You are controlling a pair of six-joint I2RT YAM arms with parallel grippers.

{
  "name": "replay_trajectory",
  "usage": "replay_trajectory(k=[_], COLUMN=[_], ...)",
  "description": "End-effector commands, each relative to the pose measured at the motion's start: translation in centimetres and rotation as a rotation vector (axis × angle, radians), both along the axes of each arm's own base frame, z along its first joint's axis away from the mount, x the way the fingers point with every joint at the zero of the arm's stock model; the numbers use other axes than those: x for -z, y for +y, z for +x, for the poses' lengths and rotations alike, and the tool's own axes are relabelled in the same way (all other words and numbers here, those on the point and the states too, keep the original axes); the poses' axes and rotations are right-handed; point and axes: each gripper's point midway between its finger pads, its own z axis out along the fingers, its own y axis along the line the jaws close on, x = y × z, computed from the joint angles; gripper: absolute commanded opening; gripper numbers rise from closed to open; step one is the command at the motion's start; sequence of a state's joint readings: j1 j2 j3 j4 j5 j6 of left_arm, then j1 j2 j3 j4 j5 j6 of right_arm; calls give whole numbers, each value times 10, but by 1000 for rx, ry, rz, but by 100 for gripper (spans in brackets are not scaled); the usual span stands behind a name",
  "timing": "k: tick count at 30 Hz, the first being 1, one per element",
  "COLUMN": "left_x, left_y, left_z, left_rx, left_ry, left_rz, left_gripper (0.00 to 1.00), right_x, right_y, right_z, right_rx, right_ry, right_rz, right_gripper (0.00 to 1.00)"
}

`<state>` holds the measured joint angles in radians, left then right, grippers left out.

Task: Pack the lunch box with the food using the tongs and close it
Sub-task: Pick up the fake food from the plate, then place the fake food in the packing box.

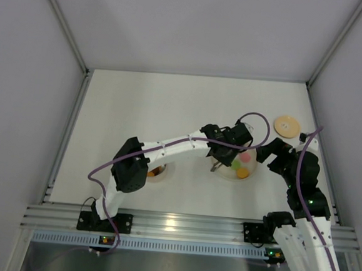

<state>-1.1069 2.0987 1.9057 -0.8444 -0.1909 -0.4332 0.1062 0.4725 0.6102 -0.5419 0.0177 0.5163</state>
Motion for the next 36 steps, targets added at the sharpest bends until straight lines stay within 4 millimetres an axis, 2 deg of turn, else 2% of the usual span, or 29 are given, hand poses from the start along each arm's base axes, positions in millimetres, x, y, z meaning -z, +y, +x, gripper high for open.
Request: replay_trajectory(k=[1,3,4,5,7,8,9,10,11,12,13,15,16,17,19,21,22,23,25,26,29,36], left_x=[-56,-61,-76,-71,-77,-92,-85,-87,-101,-102,-103,-104,-92,-101,-94,-89,-95,-85,-87,-79,-81,-65], left_y=[4,15,21,30,42,51,61,68,78,88,106,128,145,159,192,212,224,237,253,263,279,305], left_z=[5,2,-1,-4,-8,-12,-18,-21,-26,-29,-37,-44,-51,-56,-68,-77,-82,-88,-97,-102,-111,-123], left_rx=[-13,-22,-33,-42,-60,-68,-74,-89,-101,-117,-137,-168,-191,-206,-260,-291,-322,-336,-382,-393,-432,-503], left_ry=[-80,-86,-99,-98,-104,-117,-103,-99,-106,-109,-101,-107,-88,-99,-90,-78,-81,-67,-58,-48,-39,-13], left_rz=[-110,-104,-132,-117,-130,-157,-137,-144,-172,-164,-158,-143,-100,-115,-72,-48,-80,-45,-74,-52,-82,-31], left_gripper=[28,27,27,27,27,27,27,27,27,27,28,28,28,28,28,28,28,28,28,28,29,29], right_x=[-16,-15,-16,-16,-16,-15,-15,-15,-15,-16,-16,-16,-16,-15,-14,-13,-12,-10,-8,-6,-1,0], right_y=[-5,-5,-5,-6,-5,-6,-5,-5,-4,-4,-3,-3,-3,-3,-3,-3,-3,-2,-2,-1,0,0], right_z=[-1,-1,0,0,0,1,1,1,2,2,3,4,4,6,7,9,10,11,12,13,15,17], right_rx=[19,19,19,21,19,21,21,19,15,15,15,13,14,14,14,15,17,16,13,12,8,5], right_ry=[-26,-23,-26,-26,-26,-25,-22,-23,-24,-24,-25,-27,-25,-24,-22,-22,-19,-16,-14,-11,2,5], right_rz=[-11,-11,-13,-12,-11,-12,-9,-8,-5,-3,-1,2,1,1,1,-1,-2,3,5,9,11,7], right_gripper=[95,95,95,94,95,95,95,95,95,95,94,94,94,94,94,94,94,95,94,94,94,94])
